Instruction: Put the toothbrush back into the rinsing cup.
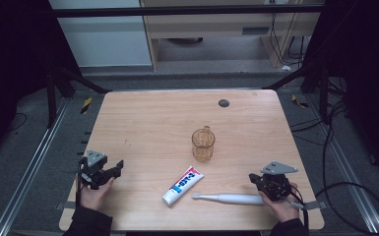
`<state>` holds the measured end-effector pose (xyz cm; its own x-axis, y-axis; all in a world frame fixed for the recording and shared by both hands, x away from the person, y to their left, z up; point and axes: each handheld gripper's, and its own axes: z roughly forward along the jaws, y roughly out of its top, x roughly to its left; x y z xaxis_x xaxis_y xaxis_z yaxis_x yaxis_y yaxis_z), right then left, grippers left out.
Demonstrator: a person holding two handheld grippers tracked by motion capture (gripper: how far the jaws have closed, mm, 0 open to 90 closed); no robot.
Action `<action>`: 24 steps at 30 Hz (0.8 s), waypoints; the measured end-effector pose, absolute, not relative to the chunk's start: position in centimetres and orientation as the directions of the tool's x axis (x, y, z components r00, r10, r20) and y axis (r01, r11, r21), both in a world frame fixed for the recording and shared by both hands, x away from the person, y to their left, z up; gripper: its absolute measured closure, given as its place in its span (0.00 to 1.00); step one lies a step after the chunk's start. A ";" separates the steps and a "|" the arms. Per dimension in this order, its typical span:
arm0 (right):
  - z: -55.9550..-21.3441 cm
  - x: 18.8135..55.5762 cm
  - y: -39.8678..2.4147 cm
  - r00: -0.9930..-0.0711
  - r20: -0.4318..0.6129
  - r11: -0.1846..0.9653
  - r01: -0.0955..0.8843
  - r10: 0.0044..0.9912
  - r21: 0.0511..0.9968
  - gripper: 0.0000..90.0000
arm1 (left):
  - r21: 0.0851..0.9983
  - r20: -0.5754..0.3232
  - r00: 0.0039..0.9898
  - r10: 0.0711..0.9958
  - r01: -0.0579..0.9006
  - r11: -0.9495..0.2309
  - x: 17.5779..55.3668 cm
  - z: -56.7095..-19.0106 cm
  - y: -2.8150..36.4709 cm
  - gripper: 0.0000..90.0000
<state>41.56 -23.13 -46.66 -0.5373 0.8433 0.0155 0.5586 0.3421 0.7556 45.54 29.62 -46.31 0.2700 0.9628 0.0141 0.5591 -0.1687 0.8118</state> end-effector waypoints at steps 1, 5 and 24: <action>-46.6 41.5 -23.0 -0.540 0.020 0.340 0.558 0.842 0.757 0.99 | 0.812 0.014 0.270 0.963 0.559 -0.168 45.5 -46.3 29.6 0.38; -46.3 41.3 -22.9 -0.560 0.016 0.350 0.541 0.828 0.765 0.99 | 0.812 0.013 0.270 0.963 0.559 -0.168 45.6 -46.3 29.6 0.38; -44.0 42.0 -21.8 -0.663 0.008 0.411 0.474 0.749 0.779 0.89 | 0.808 0.012 0.285 0.959 0.562 -0.177 45.7 -46.4 29.5 0.39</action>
